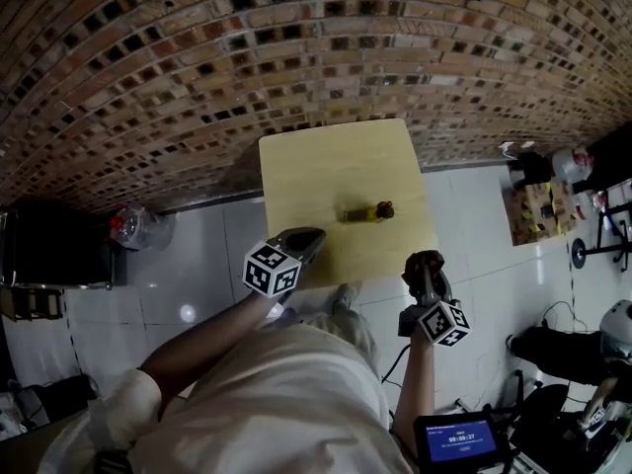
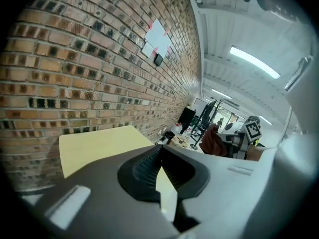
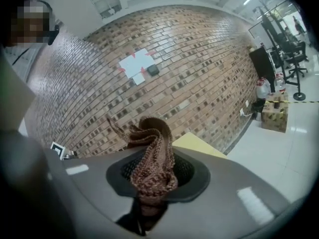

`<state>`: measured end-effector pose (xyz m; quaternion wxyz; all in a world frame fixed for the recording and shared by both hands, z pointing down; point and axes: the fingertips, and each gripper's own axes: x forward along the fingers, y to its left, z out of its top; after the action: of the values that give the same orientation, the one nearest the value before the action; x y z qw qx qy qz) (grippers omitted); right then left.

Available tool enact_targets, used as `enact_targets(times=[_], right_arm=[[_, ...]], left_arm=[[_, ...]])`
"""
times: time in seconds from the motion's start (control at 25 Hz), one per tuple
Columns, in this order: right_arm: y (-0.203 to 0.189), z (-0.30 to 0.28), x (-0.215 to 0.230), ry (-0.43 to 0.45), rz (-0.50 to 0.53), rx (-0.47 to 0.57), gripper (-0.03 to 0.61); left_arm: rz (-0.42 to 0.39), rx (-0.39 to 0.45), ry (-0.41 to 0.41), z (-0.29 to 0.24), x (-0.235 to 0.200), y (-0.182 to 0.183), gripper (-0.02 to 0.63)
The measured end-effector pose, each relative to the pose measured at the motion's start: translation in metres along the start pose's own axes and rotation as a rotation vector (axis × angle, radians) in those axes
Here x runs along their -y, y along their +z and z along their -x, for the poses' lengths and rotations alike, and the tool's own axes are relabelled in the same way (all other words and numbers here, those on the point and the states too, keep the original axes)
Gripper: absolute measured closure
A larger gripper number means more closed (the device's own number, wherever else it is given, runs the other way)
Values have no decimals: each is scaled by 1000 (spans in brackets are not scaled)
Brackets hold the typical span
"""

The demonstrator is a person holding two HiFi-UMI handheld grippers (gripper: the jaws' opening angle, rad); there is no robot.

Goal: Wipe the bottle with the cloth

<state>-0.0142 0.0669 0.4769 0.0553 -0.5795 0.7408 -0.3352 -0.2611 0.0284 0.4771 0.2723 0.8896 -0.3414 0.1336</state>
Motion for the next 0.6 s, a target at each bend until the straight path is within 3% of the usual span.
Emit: enact_targets(times=[0.28, 0.44, 0.6], right_arm=[[-71, 58, -58, -64, 41, -18, 497], [-100, 86, -82, -79, 44, -28, 497], [-101, 110, -92, -53, 61, -4, 495]], left_arm=[[-7, 34, -206, 94, 33, -43, 589], [26, 7, -232, 134, 32, -80, 591], [120, 14, -240, 155, 38, -100, 592]])
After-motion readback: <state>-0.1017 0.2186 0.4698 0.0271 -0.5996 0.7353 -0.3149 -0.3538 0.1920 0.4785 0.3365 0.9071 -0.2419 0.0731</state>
